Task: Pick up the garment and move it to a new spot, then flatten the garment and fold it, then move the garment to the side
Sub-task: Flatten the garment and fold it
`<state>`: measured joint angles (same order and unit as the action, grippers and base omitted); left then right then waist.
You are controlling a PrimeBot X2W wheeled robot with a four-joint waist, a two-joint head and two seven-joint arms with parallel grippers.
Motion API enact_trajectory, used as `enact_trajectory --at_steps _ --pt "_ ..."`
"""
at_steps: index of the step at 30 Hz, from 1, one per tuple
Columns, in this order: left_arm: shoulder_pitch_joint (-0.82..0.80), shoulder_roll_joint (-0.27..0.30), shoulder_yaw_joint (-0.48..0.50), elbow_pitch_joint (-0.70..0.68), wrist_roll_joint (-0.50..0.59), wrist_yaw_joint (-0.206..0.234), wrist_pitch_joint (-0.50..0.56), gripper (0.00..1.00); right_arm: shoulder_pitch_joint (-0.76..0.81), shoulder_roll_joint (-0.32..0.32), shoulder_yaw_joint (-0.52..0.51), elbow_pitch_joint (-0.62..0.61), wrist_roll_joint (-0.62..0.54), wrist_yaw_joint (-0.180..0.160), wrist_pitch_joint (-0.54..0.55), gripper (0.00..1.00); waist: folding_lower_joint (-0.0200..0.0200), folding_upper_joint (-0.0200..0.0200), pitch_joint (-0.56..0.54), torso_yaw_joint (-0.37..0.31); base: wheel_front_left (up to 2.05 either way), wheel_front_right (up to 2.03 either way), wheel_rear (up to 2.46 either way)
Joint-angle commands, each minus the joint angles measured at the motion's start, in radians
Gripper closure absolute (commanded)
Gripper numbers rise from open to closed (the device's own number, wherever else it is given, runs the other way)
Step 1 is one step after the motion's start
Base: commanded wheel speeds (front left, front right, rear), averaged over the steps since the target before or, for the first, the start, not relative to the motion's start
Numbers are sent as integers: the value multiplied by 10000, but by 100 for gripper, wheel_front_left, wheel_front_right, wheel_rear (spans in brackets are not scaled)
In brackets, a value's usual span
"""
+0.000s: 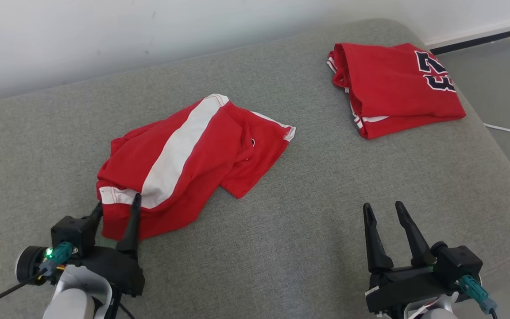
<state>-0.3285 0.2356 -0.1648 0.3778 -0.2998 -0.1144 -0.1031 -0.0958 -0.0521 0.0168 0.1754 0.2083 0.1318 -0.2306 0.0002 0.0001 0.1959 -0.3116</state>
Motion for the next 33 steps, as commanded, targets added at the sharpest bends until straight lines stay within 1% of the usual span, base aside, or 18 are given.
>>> enact_trajectory --at_steps 1,5,6,9,13,15,17,19,22,29,30,31,33 --pt "-138 18 -31 65 -27 -14 -112 100 -65 40 18 -7 44 -28 -92 0 -2 -1 45 -86 0 0 0" --pt "-130 -87 -100 55 -60 6 -448 100 94 41 -114 27 -55 -28 -137 0 -2 -1 -83 127 0 0 0" --pt "38 -127 -98 -47 -66 71 -624 100 159 40 -152 59 -80 -28 -149 0 -2 -1 -181 343 0 0 0" --pt "420 -173 -132 -409 -87 85 -891 100 162 38 -147 89 -69 -28 -150 0 -2 -1 -324 732 0 0 0" --pt "1152 -255 -467 -1002 -34 22 -1082 100 195 38 -129 127 -95 -28 -138 0 -2 -1 -495 1313 0 0 0" --pt "1564 -320 -645 -1310 18 57 -1190 100 214 38 -153 109 -121 -28 -130 0 -2 -1 -564 1584 0 0 0" --pt "2028 -456 -810 -1556 -12 64 -1280 100 253 37 -162 76 -155 -28 -111 0 -2 -1 -612 1820 0 0 0" --pt "2228 -498 -884 -1633 -7 60 -1322 100 271 39 -161 63 -170 -28 -92 0 -2 -1 -628 1919 0 0 0" --pt "2719 -656 -1109 -1533 -80 30 -1426 100 299 35 -188 47 -177 -28 -26 0 -2 -1 -662 2171 0 0 0" --pt "3226 -1151 -1305 -710 -297 -34 -1597 100 370 37 -195 60 -238 -28 69 0 -2 -1 -757 2410 0 0 0" --pt "3224 -1205 -1285 -652 -279 -36 -1610 76 378 37 -203 68 -247 -28 82 0 -2 -1 -776 2427 0 0 0" --pt "3202 -1263 -1243 -631 -252 -13 -1623 0 389 37 -229 79 -257 -28 71 0 -2 -1 -803 2452 0 0 0" --pt "3159 -1383 -1085 -888 -188 25 -1631 0 424 37 -271 84 -280 -28 69 0 -2 -1 -858 2512 0 0 0"
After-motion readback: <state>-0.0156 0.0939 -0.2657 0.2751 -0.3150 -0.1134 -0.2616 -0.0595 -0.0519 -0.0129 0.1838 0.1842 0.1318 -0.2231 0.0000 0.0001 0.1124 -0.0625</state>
